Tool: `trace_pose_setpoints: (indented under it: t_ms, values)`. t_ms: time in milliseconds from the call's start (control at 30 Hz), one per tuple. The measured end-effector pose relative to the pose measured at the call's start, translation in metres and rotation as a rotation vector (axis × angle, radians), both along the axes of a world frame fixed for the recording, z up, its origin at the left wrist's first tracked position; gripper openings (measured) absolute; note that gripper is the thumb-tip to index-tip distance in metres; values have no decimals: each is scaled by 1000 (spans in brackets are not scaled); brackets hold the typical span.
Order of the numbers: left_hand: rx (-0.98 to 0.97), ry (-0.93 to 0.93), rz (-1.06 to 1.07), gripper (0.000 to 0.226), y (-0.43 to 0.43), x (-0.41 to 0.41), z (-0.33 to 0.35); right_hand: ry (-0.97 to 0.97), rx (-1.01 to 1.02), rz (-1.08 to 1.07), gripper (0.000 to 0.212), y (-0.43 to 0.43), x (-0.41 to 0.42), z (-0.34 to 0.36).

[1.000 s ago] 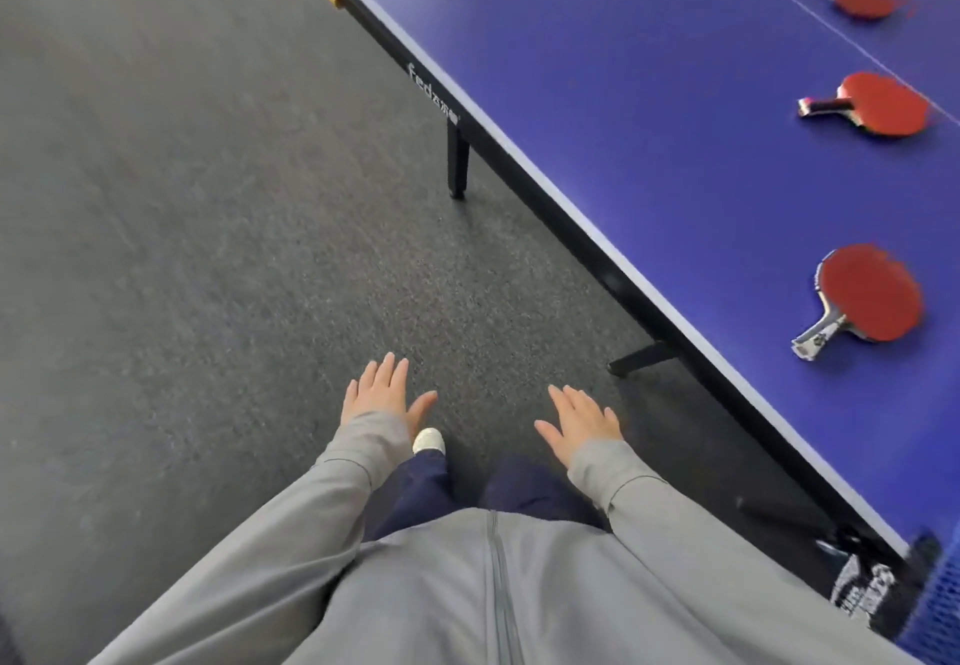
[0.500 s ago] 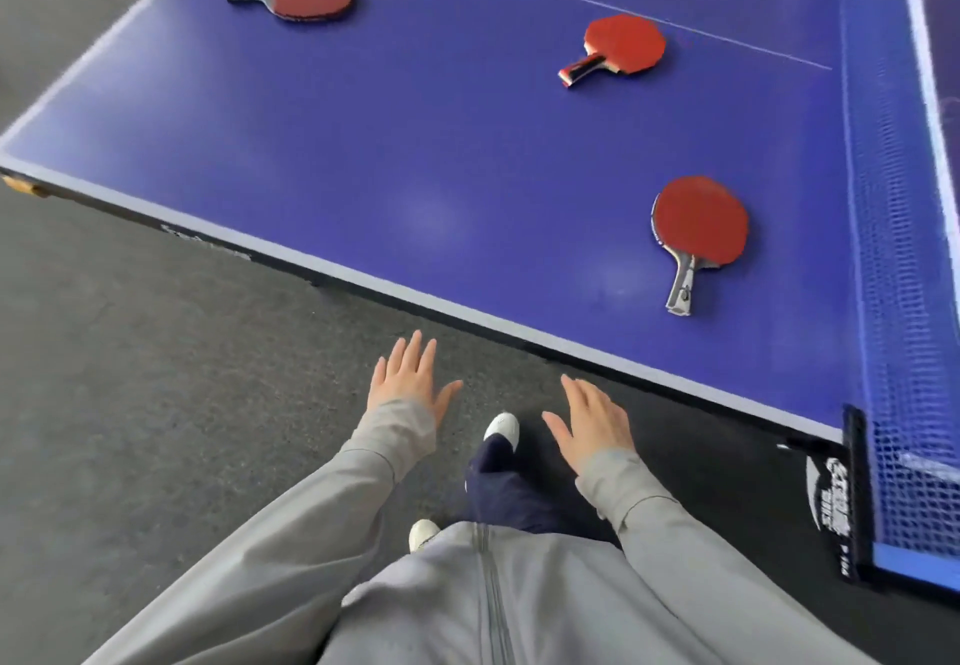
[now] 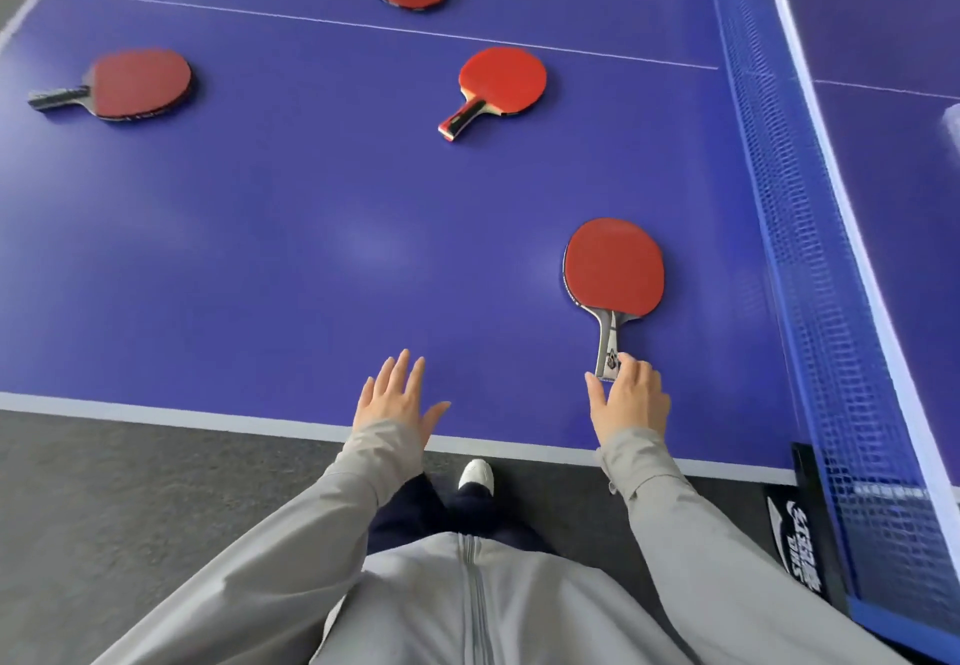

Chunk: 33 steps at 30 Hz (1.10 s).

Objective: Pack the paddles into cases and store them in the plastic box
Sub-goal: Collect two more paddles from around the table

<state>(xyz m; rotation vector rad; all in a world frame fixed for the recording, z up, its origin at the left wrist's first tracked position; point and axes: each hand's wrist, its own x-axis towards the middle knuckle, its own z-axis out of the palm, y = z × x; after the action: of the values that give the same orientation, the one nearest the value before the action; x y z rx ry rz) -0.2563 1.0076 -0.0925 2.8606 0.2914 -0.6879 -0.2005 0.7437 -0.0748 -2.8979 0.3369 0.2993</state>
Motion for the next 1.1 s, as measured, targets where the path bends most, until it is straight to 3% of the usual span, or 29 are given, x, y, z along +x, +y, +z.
trace_pose_setpoints:
  t_ms: [333, 633, 800, 1100]
  values:
    - [41, -19, -128, 71, 29, 51, -10, 61, 26, -246, 60, 1, 42, -27]
    - [-83, -130, -158, 61, 67, 121, -7, -74, 380, -642, 32, 24, 58, -30]
    - [-212, -207, -45, 57, 82, 206, -2, -182, 423, -674, 29, 40, 69, -23]
    - [-268, -202, 93, 67, 80, 388, -1, -251, 468, -790, 33, 65, 115, -12]
